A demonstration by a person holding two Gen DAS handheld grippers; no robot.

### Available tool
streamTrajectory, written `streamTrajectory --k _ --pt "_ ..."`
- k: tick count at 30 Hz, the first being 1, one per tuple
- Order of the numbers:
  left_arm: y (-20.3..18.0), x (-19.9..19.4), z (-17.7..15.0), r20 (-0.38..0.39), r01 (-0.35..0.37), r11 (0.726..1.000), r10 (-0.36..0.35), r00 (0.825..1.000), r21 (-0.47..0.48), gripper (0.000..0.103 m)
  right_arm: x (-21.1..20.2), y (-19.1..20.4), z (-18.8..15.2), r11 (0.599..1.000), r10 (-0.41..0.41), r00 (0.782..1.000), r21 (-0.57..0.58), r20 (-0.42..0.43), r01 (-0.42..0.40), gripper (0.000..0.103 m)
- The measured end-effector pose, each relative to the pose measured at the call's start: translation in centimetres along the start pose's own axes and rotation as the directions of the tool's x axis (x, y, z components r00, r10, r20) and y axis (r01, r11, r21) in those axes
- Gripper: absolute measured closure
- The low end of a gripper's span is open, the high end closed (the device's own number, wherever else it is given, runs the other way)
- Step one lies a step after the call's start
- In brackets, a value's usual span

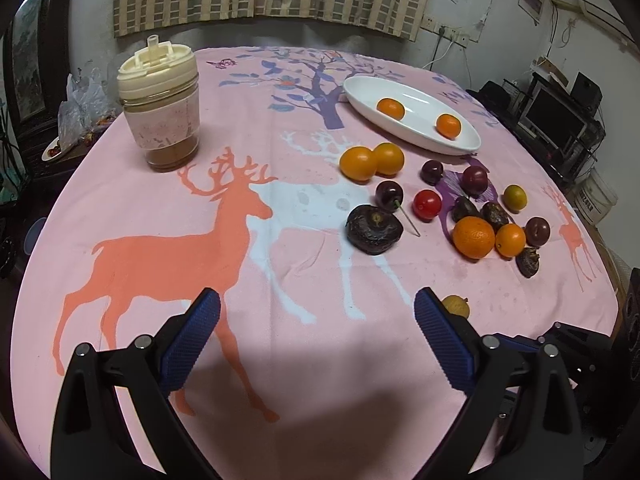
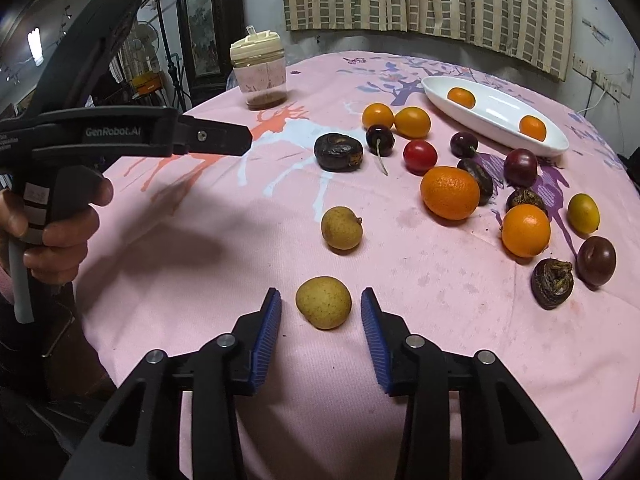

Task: Organize fruits
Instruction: 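Grasp a small yellow fruit with the left tool while the right grasps another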

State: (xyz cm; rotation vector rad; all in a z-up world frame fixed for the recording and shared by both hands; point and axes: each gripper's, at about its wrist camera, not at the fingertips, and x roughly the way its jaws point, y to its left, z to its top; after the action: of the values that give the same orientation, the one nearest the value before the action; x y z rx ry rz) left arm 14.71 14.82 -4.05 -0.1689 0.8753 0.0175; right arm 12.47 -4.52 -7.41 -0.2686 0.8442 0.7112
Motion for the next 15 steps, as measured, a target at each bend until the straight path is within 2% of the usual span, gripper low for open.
streamTrajectory --k 2,5,9,12,15 --pt "0.1 -0.2 -0.1 0.006 0.001 1.000 -0.001 1.000 -0.003 0.008 0.0 0.3 -0.2 0.999 -0.024 1.000 -0.021 0.002 0.024 0.076" --pt "-0.2 -0.3 -0.2 0.009 0.000 1.000 0.000 1.000 0.002 0.008 -0.7 -0.1 -0.1 0.999 -0.037 0.999 -0.012 0.009 0.037 0.076" --pt "-1.4 -0.2 -0.3 0.010 0.007 0.999 -0.008 1.000 0.037 0.008 -3.4 -2.6 0.3 0.996 -0.059 0.994 0.078 0.091 0.052 0.076" --pt "-3.5 0.2 -0.6 0.003 0.063 0.994 -0.064 0.998 0.091 0.008 -4.7 -4.6 0.3 0.988 -0.095 0.989 0.133 0.111 0.080 0.076" --pt "-6.5 0.9 -0.9 -0.008 0.107 0.978 -0.107 0.994 0.180 0.019 -4.9 -6.1 0.0 0.980 -0.101 0.989 0.179 0.104 0.081 0.076"
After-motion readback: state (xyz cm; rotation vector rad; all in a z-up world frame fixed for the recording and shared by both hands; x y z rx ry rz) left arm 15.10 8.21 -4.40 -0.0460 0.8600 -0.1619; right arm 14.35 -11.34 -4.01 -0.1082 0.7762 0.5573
